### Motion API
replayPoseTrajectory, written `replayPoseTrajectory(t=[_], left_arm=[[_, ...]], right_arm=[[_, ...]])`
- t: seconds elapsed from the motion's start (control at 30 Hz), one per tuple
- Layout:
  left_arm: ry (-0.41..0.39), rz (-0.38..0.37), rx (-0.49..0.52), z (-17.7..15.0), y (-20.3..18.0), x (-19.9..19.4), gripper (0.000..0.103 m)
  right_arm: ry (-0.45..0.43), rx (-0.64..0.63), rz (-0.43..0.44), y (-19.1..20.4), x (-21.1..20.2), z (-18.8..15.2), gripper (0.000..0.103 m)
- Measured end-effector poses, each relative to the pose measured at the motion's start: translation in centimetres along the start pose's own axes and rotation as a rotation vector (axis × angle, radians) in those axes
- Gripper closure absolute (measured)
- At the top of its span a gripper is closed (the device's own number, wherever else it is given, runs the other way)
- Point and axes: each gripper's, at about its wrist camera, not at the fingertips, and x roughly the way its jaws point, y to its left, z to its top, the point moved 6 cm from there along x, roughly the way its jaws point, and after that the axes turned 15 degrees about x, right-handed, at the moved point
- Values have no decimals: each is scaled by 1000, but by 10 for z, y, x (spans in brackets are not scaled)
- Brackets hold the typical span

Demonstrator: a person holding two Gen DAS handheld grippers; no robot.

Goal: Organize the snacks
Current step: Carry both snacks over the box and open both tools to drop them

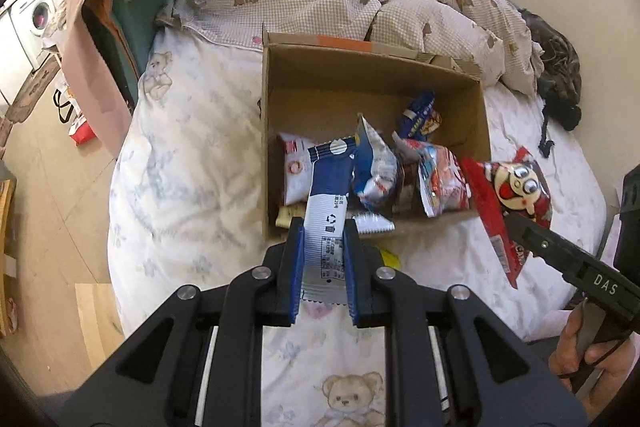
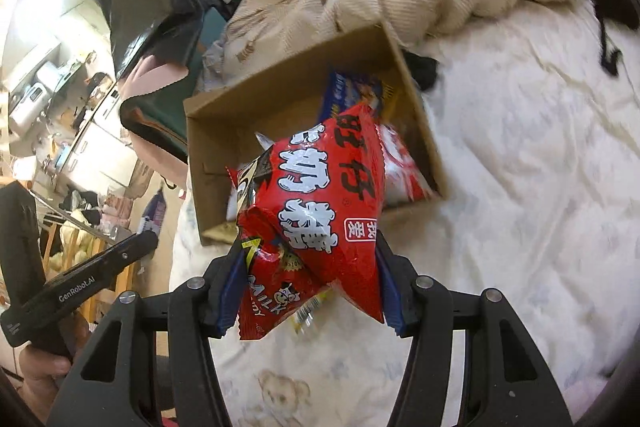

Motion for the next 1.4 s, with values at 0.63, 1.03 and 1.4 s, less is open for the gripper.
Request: replayPoseTrajectory(t=[0.63, 1.03, 1.4], left_arm=[[-53, 117, 76, 65, 11, 72, 88], [-30, 122, 47, 75, 23, 95, 87], [-59, 101, 71, 73, 9, 83, 40]], right_arm=[[70, -85, -95, 35, 113, 75, 44], [184, -13, 17, 35, 142, 70, 39], [96, -22, 31, 36, 121, 77, 10]])
